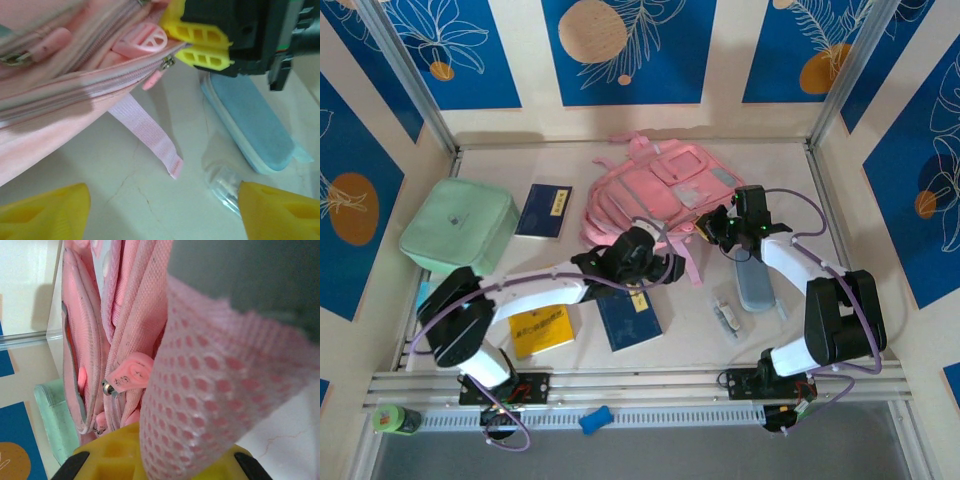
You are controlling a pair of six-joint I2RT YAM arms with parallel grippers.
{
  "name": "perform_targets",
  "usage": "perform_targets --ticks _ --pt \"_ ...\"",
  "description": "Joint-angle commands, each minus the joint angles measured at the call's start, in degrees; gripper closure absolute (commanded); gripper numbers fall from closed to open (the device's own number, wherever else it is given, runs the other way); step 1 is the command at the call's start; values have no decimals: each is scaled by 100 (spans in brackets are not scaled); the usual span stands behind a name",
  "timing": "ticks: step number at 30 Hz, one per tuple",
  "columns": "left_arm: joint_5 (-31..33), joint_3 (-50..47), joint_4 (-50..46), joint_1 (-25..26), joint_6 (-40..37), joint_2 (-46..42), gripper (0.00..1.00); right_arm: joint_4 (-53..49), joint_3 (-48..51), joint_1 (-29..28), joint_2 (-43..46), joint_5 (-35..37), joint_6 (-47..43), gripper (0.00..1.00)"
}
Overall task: Pack the student bag
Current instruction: Unzip the student bag at the top-center of the table.
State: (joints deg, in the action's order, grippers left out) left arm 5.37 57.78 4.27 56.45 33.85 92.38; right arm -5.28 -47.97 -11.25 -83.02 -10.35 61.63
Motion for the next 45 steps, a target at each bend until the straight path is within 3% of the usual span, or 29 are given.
perform_targets --ticks 1,8,15,23,29,33,37,45 --pt "-166 265 685 40 -221 352 29 346 -125 -60 304 -382 130 100" --pt "-268 750 1034 95 -596 1155 36 286 -133 -62 427 -415 238 100" --pt "726 1059 923 95 -436 1646 39 280 -194 -61 452 -423 256 100" --pt "1054 1672 678 50 -459 2043 41 411 -70 -114 401 -459 332 100" --pt "1317 1852 760 -17 -365 2140 53 397 -29 -158 426 -440 311 100" --pt "1387 1904 836 -41 -355 2132 66 375 30 -174 419 -370 297 100" --pt "1288 1871 895 -94 -360 2106 81 381 -1 -183 386 -389 278 100" --pt "1060 1587 1039 -168 -557 1849 97 213 -148 -138 349 -324 115 100"
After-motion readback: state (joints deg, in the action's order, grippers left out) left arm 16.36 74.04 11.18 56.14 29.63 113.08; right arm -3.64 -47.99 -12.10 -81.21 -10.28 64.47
